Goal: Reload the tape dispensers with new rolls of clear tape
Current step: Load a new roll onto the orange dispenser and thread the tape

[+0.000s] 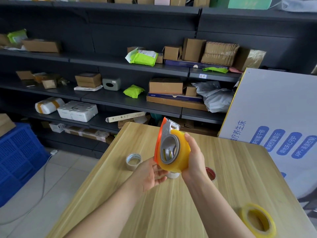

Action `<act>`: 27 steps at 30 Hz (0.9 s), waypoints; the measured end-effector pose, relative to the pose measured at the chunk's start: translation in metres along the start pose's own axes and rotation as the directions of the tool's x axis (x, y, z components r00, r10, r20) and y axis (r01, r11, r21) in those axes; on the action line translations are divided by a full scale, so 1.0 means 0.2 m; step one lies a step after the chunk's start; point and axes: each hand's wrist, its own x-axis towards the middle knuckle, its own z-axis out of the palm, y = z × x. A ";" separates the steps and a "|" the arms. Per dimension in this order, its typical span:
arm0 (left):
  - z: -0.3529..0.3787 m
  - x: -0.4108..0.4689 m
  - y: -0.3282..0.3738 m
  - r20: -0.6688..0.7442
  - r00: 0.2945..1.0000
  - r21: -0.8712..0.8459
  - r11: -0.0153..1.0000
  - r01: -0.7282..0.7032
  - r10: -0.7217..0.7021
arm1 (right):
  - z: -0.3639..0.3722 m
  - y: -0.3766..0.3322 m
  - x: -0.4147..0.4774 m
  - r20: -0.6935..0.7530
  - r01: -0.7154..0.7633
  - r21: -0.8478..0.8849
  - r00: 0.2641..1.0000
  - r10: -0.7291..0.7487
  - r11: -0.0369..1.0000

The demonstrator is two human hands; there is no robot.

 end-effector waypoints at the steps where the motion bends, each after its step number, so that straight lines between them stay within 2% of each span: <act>1: 0.00 -0.01 -0.01 0.012 1.000 -0.007 1.000 0.006 -0.006 | 0.00 -0.01 -0.01 -0.014 0.006 -0.004 1.000 -0.006 1.000; 13: 0.10 -0.07 -0.12 0.014 0.999 -0.186 0.981 0.049 -0.047 | -0.03 -0.02 -0.05 -0.112 0.058 -0.103 0.991 -0.069 0.993; 21: 0.16 -0.12 -0.23 0.051 0.998 -0.181 0.983 0.034 -0.026 | -0.10 -0.01 -0.05 -0.163 0.016 -0.102 0.986 -0.033 0.995; 27: 0.14 -0.15 -0.37 -0.030 0.997 -0.128 0.989 0.068 -0.072 | -0.21 0.07 -0.07 -0.136 -0.065 -0.132 0.990 0.047 0.989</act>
